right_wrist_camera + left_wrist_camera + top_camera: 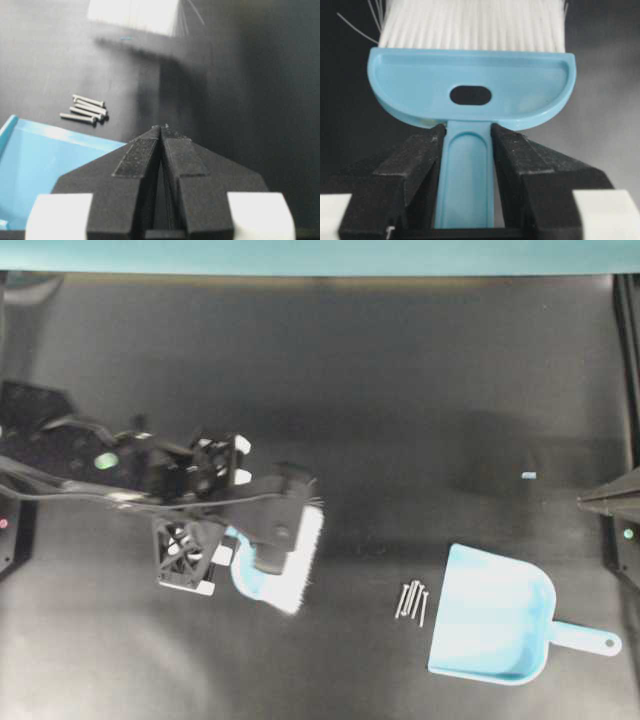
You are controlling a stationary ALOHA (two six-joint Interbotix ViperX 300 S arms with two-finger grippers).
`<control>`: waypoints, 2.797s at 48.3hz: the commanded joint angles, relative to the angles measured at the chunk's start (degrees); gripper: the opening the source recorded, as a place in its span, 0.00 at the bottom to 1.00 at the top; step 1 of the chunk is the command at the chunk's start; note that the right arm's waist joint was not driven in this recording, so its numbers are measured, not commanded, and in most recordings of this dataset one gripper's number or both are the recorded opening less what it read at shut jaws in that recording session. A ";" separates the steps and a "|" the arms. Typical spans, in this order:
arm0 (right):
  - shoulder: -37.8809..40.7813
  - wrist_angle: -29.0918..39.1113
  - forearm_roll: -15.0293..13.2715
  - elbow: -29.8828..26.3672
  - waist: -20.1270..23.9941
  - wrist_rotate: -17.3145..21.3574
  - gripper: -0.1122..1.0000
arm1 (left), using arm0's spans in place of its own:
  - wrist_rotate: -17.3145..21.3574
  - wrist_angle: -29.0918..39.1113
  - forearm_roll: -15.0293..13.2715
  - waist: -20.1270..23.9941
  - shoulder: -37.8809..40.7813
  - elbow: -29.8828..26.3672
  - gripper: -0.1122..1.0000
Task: Hold the dustpan with a person, while the left arm uses a hand brush to gather the screws into the dustpan.
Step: 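Carry the brush with the left gripper toward the screws and dustpan, then sweep the screws with the brush into the hand-held dustpan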
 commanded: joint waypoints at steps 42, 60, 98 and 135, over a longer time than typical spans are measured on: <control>0.09 -0.18 -0.09 -0.35 0.09 -0.35 0.10 | 8.61 19.34 0.53 1.76 18.46 -24.96 0.38; 0.00 -0.18 -0.09 -0.35 0.00 -0.35 0.10 | 10.46 16.61 0.53 0.97 22.59 -29.79 0.38; 0.00 -0.18 -0.09 -0.35 0.09 -0.35 0.10 | 13.27 12.83 0.44 -1.67 32.08 -42.54 0.38; 0.00 -0.18 -0.09 -0.35 0.09 -0.35 0.10 | 17.75 3.08 0.53 -3.25 40.96 -59.41 0.38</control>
